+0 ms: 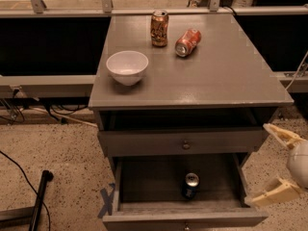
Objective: Pick pepsi can from middle drawer and place on counter
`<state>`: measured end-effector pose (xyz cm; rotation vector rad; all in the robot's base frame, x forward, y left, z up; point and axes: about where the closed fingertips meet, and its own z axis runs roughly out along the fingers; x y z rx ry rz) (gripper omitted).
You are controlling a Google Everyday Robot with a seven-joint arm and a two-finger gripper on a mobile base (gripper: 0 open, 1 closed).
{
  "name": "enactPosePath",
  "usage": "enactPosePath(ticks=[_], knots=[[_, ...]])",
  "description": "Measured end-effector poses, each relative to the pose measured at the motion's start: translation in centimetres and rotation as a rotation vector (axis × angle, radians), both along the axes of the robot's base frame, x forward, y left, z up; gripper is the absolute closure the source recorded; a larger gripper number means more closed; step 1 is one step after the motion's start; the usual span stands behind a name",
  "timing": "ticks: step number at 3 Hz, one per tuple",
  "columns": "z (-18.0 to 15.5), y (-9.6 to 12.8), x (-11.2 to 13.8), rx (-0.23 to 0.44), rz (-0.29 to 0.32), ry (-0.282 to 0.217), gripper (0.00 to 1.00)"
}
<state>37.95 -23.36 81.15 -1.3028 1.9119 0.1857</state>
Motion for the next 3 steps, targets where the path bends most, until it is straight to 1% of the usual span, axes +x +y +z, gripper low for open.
enactPosePath(ticks=[1, 2, 3], knots=[[0.0, 0.2, 0.0, 0.000, 0.006, 0.001, 0.00], [-5.0, 0.8, 1.0, 0.130, -0.005, -0.012, 0.00], [-12.7, 1.0, 1.6, 0.258, -0.078, -0.035, 0.00]])
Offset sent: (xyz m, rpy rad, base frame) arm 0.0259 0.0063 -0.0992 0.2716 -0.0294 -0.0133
